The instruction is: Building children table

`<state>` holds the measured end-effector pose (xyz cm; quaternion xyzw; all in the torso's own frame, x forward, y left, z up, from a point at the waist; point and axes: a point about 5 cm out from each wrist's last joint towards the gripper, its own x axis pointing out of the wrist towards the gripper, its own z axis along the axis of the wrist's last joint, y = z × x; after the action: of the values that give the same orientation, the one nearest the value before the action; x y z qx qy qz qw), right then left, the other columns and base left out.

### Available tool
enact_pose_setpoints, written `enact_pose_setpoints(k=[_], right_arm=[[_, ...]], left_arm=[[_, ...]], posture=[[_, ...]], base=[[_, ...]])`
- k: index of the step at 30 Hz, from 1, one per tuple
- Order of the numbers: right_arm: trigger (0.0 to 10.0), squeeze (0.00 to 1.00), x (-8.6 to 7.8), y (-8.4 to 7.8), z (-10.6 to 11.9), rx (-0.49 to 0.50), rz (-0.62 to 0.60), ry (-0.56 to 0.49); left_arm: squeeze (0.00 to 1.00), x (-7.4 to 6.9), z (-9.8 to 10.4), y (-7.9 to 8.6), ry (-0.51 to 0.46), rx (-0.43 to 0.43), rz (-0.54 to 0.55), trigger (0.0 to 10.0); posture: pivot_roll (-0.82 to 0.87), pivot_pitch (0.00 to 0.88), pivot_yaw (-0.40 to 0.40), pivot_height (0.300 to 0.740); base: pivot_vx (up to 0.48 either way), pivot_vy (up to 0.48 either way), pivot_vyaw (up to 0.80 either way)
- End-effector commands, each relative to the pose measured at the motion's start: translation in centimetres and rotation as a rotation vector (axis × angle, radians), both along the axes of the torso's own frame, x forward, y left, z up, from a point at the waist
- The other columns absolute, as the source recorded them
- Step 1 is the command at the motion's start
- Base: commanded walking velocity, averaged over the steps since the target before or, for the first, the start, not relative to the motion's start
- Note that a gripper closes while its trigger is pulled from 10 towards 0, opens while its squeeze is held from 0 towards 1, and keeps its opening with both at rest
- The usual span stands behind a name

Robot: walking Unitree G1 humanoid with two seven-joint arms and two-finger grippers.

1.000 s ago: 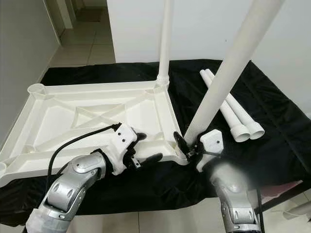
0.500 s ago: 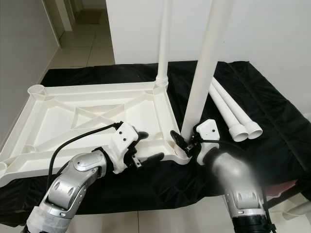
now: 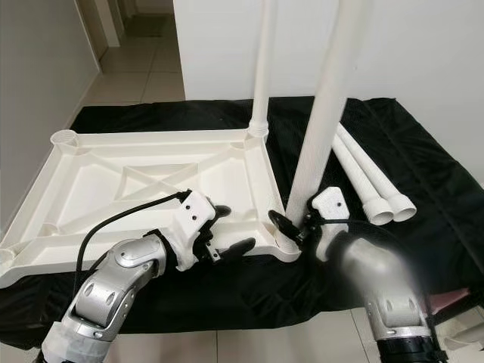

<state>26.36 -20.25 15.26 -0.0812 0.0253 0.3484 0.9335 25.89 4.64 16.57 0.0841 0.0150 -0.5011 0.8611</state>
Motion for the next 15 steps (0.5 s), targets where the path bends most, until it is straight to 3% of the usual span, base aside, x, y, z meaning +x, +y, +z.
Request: enact_pose_setpoints(k=[1, 5, 7, 10, 15], right_arm=[[10.0, 0.00, -1.1, -0.3, -2.4, 0.002, 0.016, 0.123], [10.0, 0.00, -1.2, -0.3, -2.3, 0.026, -0.009, 0.079], [10.0, 0.00, -0.8, -0.7, -2.8, 0.027, -0.115, 0.084], [10.0, 0.00, -0.8, -0.7, -2.8, 0.027, -0.115, 0.084], [10.0, 0.00, 0.9, -0.2, -3.3, 0.033, -0.303, 0.072]], left_arm=[[0.00, 0.3, -0.3, 0.3, -0.007, 0.004, 0.072, 10.0], [0.00, 0.3, -0.3, 0.3, -0.007, 0.004, 0.073, 10.0], [0.00, 0.2, -0.3, 0.4, -0.004, 0.002, 0.075, 10.0], [0.00, 0.2, -0.3, 0.4, -0.004, 0.002, 0.075, 10.0], [0.00, 0.2, -0.3, 0.4, -0.003, 0.003, 0.073, 10.0]], posture=[[-0.04, 0.028, 0.026, 0.740], [-0.04, 0.029, 0.026, 0.740], [-0.04, 0.034, 0.027, 0.740], [-0.04, 0.034, 0.027, 0.740], [-0.04, 0.035, 0.033, 0.740]], base=[[0.000, 0.000, 0.00], [0.000, 0.000, 0.00], [0.000, 0.000, 0.00], [0.000, 0.000, 0.00], [0.000, 0.000, 0.00]])
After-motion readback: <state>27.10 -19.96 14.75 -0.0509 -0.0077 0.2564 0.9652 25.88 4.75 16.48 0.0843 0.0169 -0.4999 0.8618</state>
